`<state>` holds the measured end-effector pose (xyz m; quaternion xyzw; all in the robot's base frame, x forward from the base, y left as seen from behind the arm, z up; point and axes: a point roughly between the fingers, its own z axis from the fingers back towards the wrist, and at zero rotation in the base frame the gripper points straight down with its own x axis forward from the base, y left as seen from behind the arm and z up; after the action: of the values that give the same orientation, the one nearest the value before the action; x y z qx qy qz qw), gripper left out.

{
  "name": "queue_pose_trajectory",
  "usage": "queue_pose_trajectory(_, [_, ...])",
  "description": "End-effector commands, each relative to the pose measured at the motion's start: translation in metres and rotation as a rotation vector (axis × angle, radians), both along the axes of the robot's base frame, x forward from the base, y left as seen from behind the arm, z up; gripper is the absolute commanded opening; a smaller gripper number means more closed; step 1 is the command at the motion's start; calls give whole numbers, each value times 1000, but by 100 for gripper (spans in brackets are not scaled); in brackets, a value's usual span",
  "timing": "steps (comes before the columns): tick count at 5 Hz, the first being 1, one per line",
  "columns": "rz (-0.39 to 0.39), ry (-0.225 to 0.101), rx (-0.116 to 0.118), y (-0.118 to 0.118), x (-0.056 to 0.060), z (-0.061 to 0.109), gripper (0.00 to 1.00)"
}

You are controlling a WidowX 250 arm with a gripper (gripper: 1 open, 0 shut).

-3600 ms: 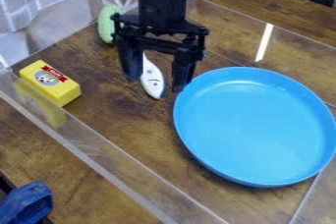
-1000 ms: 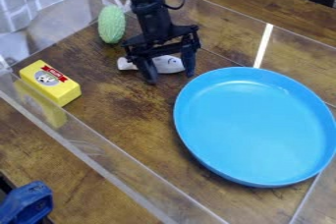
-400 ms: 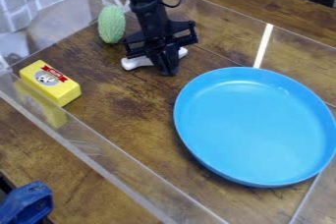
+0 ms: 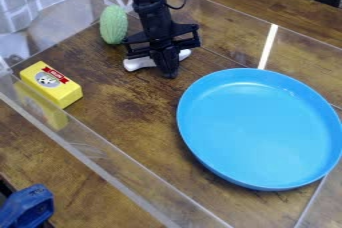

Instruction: Put the white object in the blue tray

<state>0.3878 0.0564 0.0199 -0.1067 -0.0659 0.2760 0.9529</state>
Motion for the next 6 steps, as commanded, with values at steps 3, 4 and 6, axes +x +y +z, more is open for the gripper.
queue_pose_trajectory(3, [-67,-2,96,3,-7,34,0])
queue_pose_trajectory(4, [-91,2,123,3,-9,43,0])
queue_pose_trajectory(6, [-140,-6,170,1,-8,75,0])
